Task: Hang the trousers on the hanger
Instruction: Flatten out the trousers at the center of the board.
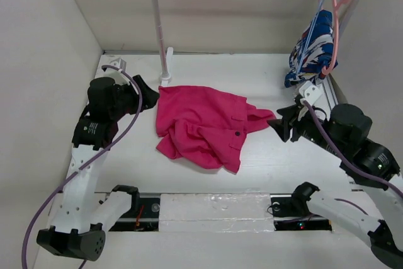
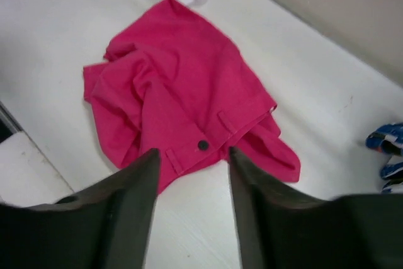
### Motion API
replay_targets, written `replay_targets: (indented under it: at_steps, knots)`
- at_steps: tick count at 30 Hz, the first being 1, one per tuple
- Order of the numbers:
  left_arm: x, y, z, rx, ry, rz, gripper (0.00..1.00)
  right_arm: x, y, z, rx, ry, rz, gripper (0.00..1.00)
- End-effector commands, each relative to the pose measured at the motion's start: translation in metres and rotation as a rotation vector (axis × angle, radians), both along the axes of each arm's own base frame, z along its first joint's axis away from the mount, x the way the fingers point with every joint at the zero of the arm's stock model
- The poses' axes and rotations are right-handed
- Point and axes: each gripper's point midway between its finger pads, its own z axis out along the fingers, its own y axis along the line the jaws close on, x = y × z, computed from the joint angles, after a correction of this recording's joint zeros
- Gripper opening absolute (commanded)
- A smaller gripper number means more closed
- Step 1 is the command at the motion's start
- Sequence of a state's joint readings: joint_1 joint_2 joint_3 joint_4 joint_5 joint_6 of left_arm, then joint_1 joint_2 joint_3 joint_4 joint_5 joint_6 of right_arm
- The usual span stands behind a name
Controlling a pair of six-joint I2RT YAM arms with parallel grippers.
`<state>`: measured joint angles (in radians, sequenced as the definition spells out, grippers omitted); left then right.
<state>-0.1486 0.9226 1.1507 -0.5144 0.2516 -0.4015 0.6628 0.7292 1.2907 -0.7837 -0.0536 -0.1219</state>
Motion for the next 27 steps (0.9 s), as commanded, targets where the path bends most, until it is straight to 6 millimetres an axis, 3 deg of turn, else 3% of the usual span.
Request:
replay_targets:
  at_steps: [1,2,3,4,8,9,11,12,14,15,16,18,20,27]
  knots:
    - [0.003,0.008,-0.003,-0.003,-0.007,0.055,0.62,0.0,0.01,-0.033,-0.016,0.09,0.025,0.49]
    - [0.006,0.015,-0.01,-0.001,0.017,0.094,0.62,-0.001,0.011,-0.039,-0.023,0.104,0.028,0.36]
    - [0.005,0.023,-0.024,0.016,0.061,0.13,0.6,-0.001,0.013,-0.046,-0.034,0.123,0.038,0.1]
    - [0.005,0.03,-0.033,0.033,0.092,0.174,0.58,0.0,0.014,-0.059,-0.055,0.149,0.039,0.01]
    - [-0.004,0.06,-0.095,0.056,0.288,0.345,0.51,0.005,0.022,-0.096,-0.095,0.214,0.051,0.0]
    - [-0.009,0.061,-0.116,0.033,0.347,0.351,0.51,0.004,0.029,-0.104,-0.088,0.233,0.079,0.0]
    - [-0.011,0.054,-0.136,-0.042,0.416,0.325,0.46,0.011,0.043,-0.129,-0.081,0.275,0.104,0.0]
    - [-0.019,0.049,-0.156,-0.065,0.475,0.319,0.45,0.008,0.051,-0.137,-0.085,0.292,0.145,0.15]
    - [-0.023,0.036,-0.164,-0.142,0.495,0.294,0.45,0.015,0.062,-0.152,-0.09,0.312,0.151,0.39]
    - [-0.034,0.026,-0.18,-0.155,0.529,0.264,0.47,0.013,0.066,-0.168,-0.107,0.343,0.162,0.61]
    - [-0.037,0.018,-0.182,-0.181,0.53,0.255,0.51,0.015,0.068,-0.177,-0.116,0.36,0.167,0.67]
    - [-0.044,0.009,-0.186,-0.199,0.528,0.236,0.58,0.014,0.08,-0.2,-0.137,0.411,0.192,0.74]
    - [-0.058,0.002,-0.207,-0.232,0.589,0.217,0.61,0.012,0.09,-0.22,-0.167,0.455,0.209,0.77]
    - [-0.063,-0.001,-0.22,-0.265,0.639,0.239,0.74,0.016,0.084,-0.266,-0.192,0.57,0.087,0.82]
